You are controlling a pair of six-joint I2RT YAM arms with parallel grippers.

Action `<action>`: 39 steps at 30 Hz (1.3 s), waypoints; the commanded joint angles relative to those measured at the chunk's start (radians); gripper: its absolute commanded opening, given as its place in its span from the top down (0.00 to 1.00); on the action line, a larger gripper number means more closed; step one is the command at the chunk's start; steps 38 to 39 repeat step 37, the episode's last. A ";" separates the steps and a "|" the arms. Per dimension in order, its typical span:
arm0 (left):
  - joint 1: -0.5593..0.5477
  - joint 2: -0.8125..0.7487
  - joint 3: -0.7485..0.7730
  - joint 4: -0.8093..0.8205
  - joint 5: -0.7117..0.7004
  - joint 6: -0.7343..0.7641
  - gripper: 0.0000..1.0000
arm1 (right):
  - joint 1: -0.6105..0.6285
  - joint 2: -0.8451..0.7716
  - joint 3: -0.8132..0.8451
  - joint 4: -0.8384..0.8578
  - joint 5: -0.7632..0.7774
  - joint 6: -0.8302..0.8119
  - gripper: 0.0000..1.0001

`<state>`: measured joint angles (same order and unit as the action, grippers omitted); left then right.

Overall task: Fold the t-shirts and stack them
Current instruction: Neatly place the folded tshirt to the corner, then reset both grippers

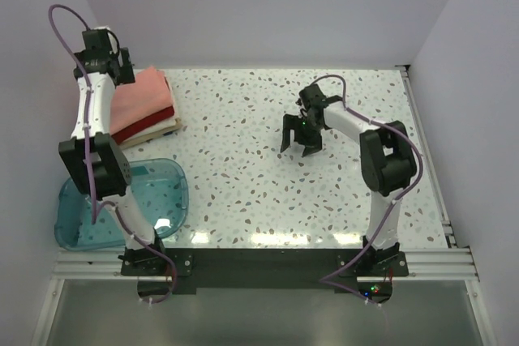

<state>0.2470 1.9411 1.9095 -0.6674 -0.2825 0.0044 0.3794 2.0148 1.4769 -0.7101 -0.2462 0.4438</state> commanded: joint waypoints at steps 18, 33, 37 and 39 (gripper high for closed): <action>-0.561 -0.697 -1.030 0.685 0.005 -0.432 0.00 | 0.003 -0.436 -0.243 0.208 0.292 -0.022 0.16; -0.690 -0.907 -1.241 0.552 -0.063 -0.521 0.00 | 0.006 -0.620 -0.380 0.265 0.398 -0.022 0.16; -0.692 -0.927 -1.224 0.511 -0.107 -0.508 0.00 | 0.009 -0.646 -0.392 0.268 0.406 -0.016 0.16; -0.692 -0.927 -1.224 0.511 -0.107 -0.508 0.00 | 0.009 -0.646 -0.392 0.268 0.406 -0.016 0.16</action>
